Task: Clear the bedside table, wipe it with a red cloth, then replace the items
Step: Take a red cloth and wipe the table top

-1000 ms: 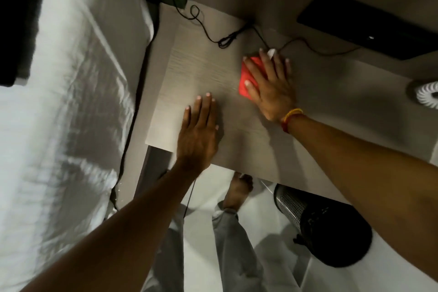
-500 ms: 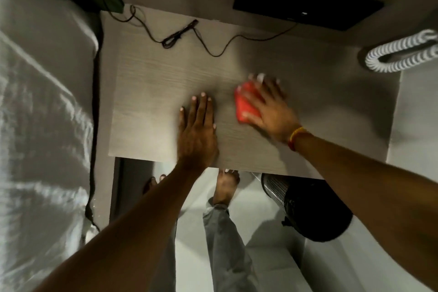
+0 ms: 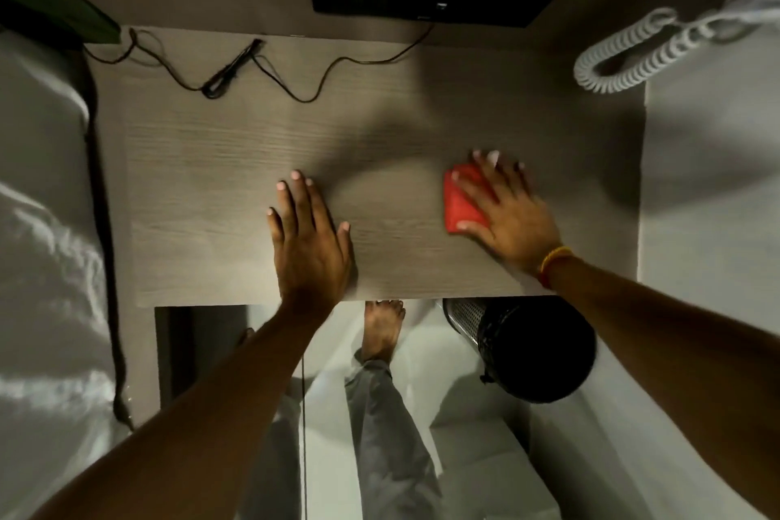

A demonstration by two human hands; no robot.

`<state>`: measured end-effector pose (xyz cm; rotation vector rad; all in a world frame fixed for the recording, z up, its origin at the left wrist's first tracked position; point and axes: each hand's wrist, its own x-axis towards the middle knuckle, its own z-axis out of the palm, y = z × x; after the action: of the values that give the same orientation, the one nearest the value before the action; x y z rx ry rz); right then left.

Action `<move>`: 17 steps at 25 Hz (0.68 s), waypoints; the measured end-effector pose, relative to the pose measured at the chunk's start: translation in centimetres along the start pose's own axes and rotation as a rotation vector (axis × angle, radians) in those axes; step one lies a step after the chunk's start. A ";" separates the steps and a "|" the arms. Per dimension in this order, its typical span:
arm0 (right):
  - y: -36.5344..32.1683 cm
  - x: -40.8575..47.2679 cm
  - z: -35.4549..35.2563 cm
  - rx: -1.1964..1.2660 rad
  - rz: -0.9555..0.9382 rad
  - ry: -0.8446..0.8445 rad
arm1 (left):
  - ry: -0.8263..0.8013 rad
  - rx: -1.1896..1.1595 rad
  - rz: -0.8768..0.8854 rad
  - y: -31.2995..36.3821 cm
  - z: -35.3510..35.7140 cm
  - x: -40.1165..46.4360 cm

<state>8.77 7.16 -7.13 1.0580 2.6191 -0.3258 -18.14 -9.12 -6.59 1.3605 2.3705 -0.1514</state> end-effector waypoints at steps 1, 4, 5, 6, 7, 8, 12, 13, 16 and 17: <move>1.1 1.7 -0.6 0.036 0.081 0.032 | 0.004 -0.007 -0.009 0.3 0.0 -0.1; 2.3 8.1 -2.5 0.140 0.330 0.153 | 0.012 -0.006 -0.030 1.3 0.0 -0.2; 1.8 9.3 -2.7 0.156 0.369 0.175 | 0.007 0.003 -0.043 1.6 0.0 -0.1; 1.0 9.5 -2.5 0.159 0.372 0.180 | 0.000 0.011 -0.054 1.7 0.0 -0.2; 0.5 8.5 -1.8 0.137 0.344 0.176 | -0.008 0.025 -0.057 2.2 0.2 -0.3; -0.4 6.8 -0.9 0.095 0.276 0.170 | -0.007 0.045 -0.066 1.9 0.2 -0.4; 2.2 -3.9 2.1 0.012 0.117 0.075 | -0.017 0.048 -0.060 2.6 0.0 -0.4; 3.8 -5.5 2.0 0.028 0.169 0.063 | -0.017 0.046 -0.054 2.9 0.0 -0.4; 7.8 -4.8 1.3 0.146 0.505 0.103 | -0.027 0.031 -0.060 3.2 -0.3 -0.4; 8.6 -3.3 0.9 0.196 0.619 0.141 | -0.022 0.034 -0.051 3.2 -0.3 -0.4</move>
<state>17.24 10.83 -7.64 1.9393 2.2438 -0.3724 -15.34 -7.71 -5.85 1.3081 2.3958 -0.2203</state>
